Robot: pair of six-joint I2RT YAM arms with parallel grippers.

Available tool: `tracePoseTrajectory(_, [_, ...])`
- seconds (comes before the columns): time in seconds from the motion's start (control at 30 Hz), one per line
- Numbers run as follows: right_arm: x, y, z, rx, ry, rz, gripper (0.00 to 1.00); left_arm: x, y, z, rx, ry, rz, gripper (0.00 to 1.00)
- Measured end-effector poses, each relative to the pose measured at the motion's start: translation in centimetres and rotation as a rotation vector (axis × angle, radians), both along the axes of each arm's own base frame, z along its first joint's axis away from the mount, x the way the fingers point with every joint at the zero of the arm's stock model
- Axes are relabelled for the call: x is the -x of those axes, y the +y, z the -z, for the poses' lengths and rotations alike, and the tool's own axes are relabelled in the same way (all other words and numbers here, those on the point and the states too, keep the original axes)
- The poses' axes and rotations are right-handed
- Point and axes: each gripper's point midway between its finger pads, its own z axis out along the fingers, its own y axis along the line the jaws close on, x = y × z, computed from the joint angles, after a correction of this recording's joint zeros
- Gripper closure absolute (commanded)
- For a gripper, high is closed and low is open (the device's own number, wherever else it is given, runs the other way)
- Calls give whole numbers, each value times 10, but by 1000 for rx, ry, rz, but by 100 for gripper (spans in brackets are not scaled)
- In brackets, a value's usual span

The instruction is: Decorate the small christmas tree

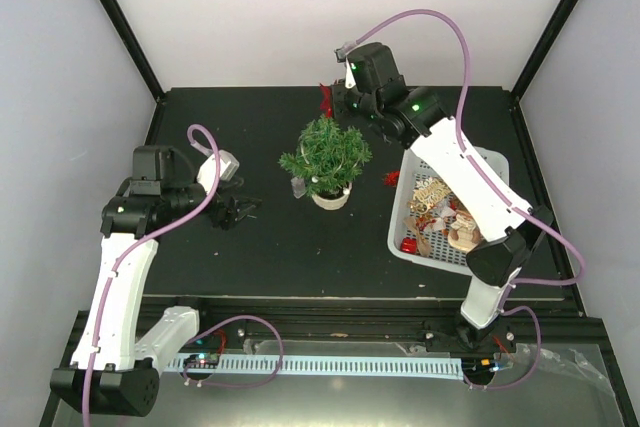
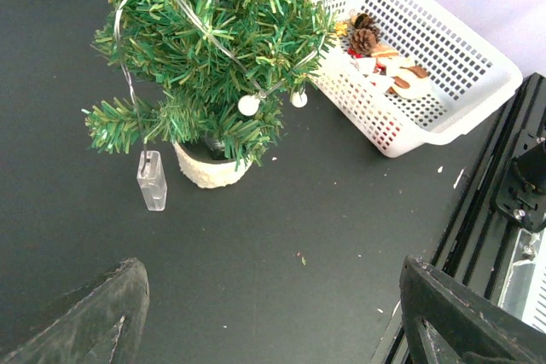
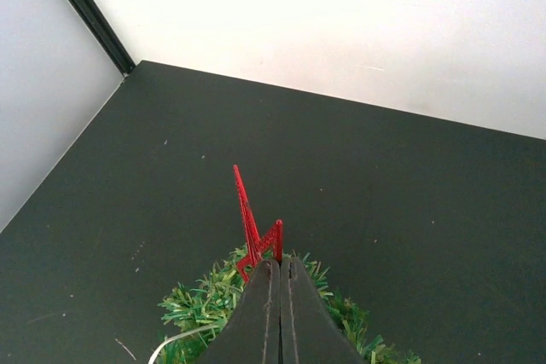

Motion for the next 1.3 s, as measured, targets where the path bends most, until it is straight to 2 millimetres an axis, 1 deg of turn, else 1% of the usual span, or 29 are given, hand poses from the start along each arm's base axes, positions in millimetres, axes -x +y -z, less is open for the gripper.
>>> tracePoseTrajectory(0.2, [5, -2, -5, 1, -6, -16, 99, 0, 0, 0, 2, 2, -3, 19])
tracePoseTrajectory(0.77, [10, -1, -6, 4, -3, -41, 99, 0, 0, 0, 2, 3, -4, 19])
tracePoseTrajectory(1.0, [10, 0, -6, 2, 0, -45, 90, 0, 0, 0, 1, 1, -5, 19])
tracePoseTrajectory(1.3, [11, 0, -5, 3, 6, -46, 84, -2, 2, 4, -8, 6, -14, 19])
